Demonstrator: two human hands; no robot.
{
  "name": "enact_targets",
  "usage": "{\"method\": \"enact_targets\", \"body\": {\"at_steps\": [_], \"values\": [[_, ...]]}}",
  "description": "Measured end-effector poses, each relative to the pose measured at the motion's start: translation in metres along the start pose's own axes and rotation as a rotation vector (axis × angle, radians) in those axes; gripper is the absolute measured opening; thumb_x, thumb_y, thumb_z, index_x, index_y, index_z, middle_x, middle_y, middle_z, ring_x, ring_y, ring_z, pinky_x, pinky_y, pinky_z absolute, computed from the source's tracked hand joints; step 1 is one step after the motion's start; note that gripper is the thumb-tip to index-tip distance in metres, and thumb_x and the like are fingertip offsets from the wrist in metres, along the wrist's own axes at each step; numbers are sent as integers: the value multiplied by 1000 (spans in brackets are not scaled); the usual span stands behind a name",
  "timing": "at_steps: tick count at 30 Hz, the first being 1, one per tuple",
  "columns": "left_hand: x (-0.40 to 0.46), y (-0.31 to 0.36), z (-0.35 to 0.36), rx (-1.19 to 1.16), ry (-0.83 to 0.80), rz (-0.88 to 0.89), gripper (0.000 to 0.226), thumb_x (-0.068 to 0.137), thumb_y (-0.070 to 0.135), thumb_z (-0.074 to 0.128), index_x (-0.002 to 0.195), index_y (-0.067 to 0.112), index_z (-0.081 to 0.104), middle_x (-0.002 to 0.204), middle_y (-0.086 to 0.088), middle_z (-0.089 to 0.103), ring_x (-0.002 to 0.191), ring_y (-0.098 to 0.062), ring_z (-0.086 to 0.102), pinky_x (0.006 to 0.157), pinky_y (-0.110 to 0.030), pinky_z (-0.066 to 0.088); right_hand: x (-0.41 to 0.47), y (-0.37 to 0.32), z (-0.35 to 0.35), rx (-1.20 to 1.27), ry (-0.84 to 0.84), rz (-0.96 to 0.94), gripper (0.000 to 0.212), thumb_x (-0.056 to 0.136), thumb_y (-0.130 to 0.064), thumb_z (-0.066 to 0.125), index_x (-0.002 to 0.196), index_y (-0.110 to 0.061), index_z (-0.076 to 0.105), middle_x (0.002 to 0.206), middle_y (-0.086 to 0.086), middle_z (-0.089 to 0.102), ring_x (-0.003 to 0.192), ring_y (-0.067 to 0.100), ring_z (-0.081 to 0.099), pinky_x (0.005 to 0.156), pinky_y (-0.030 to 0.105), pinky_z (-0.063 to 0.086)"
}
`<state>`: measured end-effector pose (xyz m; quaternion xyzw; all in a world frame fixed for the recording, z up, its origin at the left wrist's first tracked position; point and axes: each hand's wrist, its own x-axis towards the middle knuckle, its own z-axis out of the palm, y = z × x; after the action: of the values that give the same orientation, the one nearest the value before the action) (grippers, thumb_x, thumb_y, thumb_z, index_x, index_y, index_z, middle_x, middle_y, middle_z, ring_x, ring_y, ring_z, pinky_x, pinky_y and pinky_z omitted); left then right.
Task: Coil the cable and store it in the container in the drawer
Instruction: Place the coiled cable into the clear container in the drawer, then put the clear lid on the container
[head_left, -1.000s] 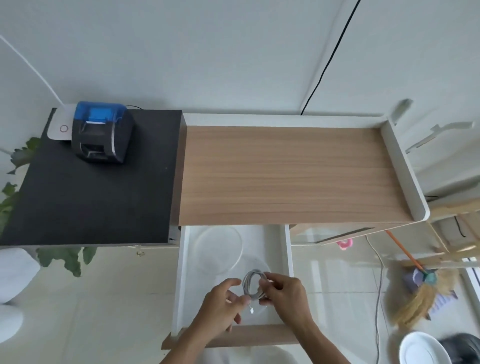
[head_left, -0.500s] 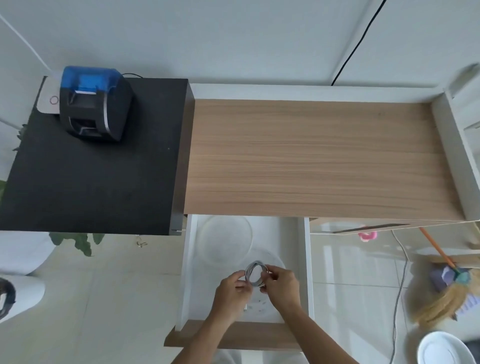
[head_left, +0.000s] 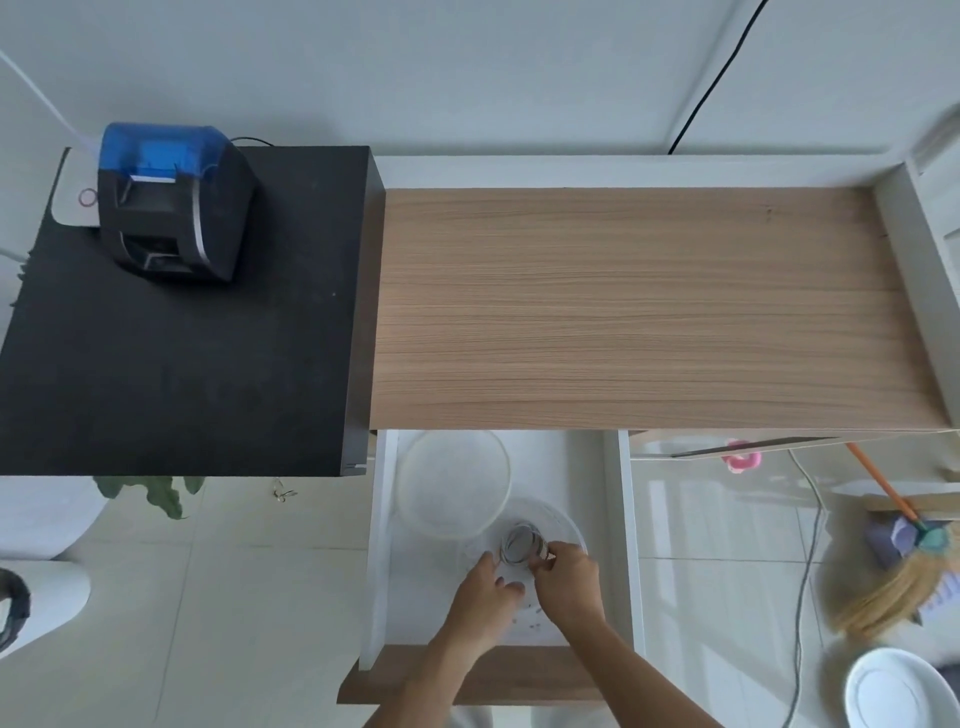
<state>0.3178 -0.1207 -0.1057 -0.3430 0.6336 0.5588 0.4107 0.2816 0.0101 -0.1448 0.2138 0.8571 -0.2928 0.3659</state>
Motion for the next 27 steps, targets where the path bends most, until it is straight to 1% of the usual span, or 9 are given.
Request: {"method": "enact_targets", "body": {"at_steps": [2, 4, 6, 8, 11, 14, 19, 24, 27], "values": [[-14, -2, -9, 14, 54, -9, 12, 91, 21, 58, 91, 10, 52, 99, -2, 53, 94, -19, 53, 78, -32, 37, -10, -2, -7, -57, -36, -15, 30, 96, -7, 67, 67, -10, 57, 68, 9, 67, 51, 20, 61, 49, 31, 56], [-28, -8, -20, 0, 69, 20, 25, 82, 25, 63, 78, 19, 39, 82, 0, 41, 76, -35, 42, 68, -37, 39, -22, -2, -17, -105, -63, -48, 41, 97, -11, 68, 63, -16, 45, 61, 2, 55, 47, 13, 48, 43, 19, 42], [-45, -11, -31, -21, 158, 92, 11, 94, 21, 67, 100, 23, 59, 99, 2, 62, 88, -30, 67, 71, -31, 62, -33, -1, -28, -149, -10, -117, 33, 98, -14, 67, 68, -11, 57, 59, 4, 59, 47, 19, 50, 45, 22, 42], [-56, -10, -48, 116, 374, 177, 30, 102, 20, 64, 132, 21, 63, 128, 1, 68, 106, -17, 72, 89, -30, 64, -40, -5, -38, -152, 90, -237, 16, 99, -19, 69, 94, -4, 74, 75, 10, 77, 65, 31, 69, 60, 37, 57], [-52, 0, -69, 348, 551, 316, 44, 104, 27, 63, 147, 20, 55, 152, -1, 54, 130, -19, 62, 105, -32, 57, -43, -23, -50, -160, 192, -390, 28, 99, -28, 71, 121, -11, 77, 107, 4, 81, 87, 26, 78, 72, 42, 65], [-29, 18, -85, 517, 516, 248, 58, 107, 37, 55, 159, 19, 39, 169, -5, 31, 155, -27, 37, 117, -44, 47, -35, -48, -55, -293, 197, -457, 44, 101, -46, 64, 136, -20, 69, 135, 0, 69, 124, 25, 65, 87, 45, 63], [14, 43, -97, 506, 427, 66, 71, 109, 41, 46, 165, 7, 17, 170, -21, 27, 156, -39, 32, 124, -51, 38, -10, -79, -44, -414, 34, -381, 69, 102, -64, 48, 151, -16, 54, 162, 5, 49, 149, 30, 43, 118, 50, 43], [46, 51, -100, 467, 388, -61, 78, 106, 46, 48, 164, 5, 15, 164, -27, 36, 150, -46, 40, 119, -57, 43, 8, -93, -33, -395, -22, -328, 64, 103, -60, 50, 140, -8, 58, 151, 12, 57, 139, 34, 49, 110, 49, 44], [53, 50, -102, 455, 419, -53, 74, 105, 41, 52, 161, 4, 22, 161, -28, 39, 146, -47, 45, 116, -56, 47, 16, -92, -29, -382, -44, -299, 74, 101, -60, 53, 153, -9, 41, 152, 15, 55, 141, 37, 48, 110, 53, 45]]}}
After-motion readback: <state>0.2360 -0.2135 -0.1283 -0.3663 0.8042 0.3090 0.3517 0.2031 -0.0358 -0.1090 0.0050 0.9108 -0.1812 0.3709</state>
